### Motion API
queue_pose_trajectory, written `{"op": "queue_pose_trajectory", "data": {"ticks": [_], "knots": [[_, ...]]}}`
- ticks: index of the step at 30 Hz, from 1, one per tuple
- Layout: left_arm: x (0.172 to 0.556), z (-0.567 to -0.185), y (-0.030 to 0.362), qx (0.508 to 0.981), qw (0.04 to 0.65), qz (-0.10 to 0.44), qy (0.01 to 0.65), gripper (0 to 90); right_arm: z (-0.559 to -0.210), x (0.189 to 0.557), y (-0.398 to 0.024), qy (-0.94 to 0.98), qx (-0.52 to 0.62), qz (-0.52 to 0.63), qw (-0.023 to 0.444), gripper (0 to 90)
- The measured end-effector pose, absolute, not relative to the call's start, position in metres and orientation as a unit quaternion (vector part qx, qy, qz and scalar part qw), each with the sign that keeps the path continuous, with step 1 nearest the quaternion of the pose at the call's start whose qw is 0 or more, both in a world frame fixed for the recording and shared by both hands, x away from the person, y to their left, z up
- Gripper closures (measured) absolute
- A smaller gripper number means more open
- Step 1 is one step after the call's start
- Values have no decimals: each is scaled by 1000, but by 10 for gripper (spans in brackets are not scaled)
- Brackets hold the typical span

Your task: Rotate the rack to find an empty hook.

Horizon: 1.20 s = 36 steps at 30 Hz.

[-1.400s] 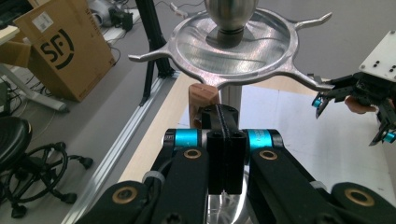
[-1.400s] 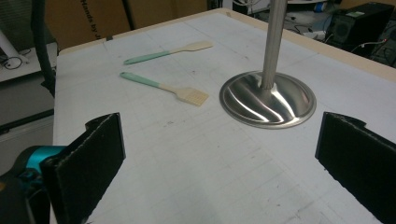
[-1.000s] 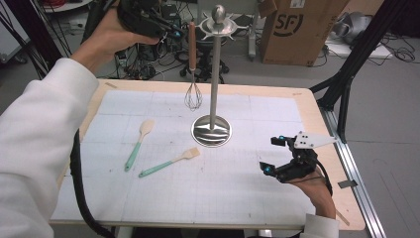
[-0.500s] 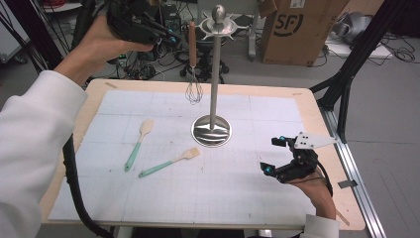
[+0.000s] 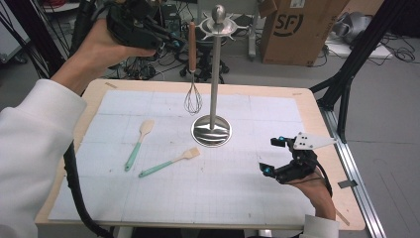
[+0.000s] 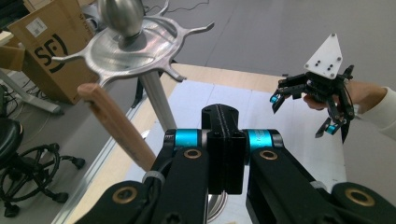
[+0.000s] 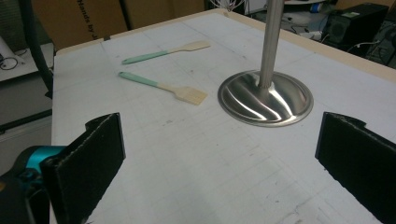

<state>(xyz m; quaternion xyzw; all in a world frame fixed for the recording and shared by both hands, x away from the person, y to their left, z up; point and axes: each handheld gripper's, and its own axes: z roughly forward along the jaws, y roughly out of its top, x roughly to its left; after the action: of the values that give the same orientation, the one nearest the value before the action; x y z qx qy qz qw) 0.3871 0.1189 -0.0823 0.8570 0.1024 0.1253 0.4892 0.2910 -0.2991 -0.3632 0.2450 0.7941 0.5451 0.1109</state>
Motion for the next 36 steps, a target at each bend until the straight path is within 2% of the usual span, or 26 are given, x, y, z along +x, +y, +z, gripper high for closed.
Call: {"op": "queue_pose_trajectory", "data": {"ticks": [7, 22, 36], "knots": [[387, -79, 98, 857, 492, 123, 90, 899, -363, 291, -299, 793, 244, 548, 110, 2], [413, -90, 75, 861, 485, 123, 94, 900, -367, 292, -298, 792, 242, 551, 103, 3], [431, -94, 94, 858, 485, 129, 108, 900, -368, 292, -295, 797, 242, 545, 99, 3]]}}
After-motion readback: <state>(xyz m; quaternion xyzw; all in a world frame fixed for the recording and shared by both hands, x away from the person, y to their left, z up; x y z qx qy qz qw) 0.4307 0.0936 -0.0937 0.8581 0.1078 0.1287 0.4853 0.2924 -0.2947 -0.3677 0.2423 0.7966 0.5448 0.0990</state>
